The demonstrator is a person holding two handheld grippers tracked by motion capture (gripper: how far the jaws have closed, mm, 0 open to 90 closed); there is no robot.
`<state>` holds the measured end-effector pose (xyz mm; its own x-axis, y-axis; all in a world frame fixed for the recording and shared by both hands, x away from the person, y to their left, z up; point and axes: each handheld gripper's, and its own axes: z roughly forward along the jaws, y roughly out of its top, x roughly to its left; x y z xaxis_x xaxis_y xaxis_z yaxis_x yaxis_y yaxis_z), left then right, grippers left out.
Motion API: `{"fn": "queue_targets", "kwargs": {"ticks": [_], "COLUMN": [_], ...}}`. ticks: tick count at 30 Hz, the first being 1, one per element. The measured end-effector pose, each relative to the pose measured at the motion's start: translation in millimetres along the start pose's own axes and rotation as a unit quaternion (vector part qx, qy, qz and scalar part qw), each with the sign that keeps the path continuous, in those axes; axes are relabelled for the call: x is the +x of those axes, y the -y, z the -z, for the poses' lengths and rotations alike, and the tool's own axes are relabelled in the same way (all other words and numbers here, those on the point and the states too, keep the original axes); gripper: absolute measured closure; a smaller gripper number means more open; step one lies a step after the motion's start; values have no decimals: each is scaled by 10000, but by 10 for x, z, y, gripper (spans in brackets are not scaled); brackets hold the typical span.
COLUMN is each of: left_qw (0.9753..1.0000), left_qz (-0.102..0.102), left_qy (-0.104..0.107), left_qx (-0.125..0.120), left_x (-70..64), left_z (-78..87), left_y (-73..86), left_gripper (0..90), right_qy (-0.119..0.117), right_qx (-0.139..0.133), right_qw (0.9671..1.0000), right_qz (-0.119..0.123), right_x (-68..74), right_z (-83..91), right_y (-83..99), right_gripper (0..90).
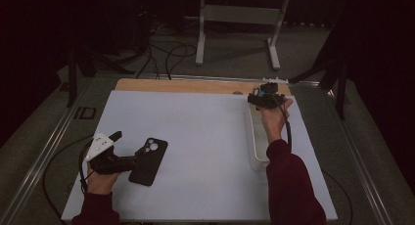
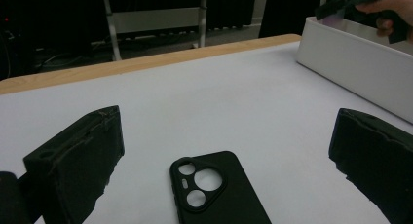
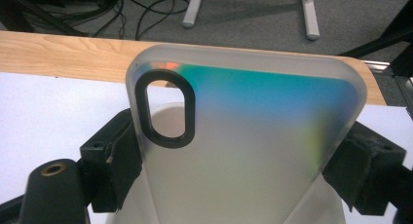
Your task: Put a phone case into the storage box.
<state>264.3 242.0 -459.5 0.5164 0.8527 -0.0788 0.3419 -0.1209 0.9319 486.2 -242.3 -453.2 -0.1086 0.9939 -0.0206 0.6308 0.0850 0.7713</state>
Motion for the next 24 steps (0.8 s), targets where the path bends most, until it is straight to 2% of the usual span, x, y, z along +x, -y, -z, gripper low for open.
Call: {"fn": "queue_targets", "kwargs": {"ticks": [10, 14, 21, 24], "left_qw": [10000, 10000, 10000, 10000], "left_qz": [3, 3, 1, -3], "left_qy": [6, 4, -3, -11], "left_qx": [-4, -11, -4, -3], "left_x": [0, -4, -6, -7], "left_z": [3, 2, 1, 1], "left_y": [-2, -3, -1, -1], "left_gripper": [0, 0, 0, 0], "right_qy": [-18, 1, 109, 49], "right_qx": [97, 31, -112, -203], "right_qw": [9999, 10000, 9999, 9998], "right_qz": [19, -46, -69, -70], "right_x": [-23, -32, -57, -73], "right_z": [-43, -21, 45, 99], "right_y": [9, -5, -29, -49], "right_gripper": [155, 84, 75, 76]}}
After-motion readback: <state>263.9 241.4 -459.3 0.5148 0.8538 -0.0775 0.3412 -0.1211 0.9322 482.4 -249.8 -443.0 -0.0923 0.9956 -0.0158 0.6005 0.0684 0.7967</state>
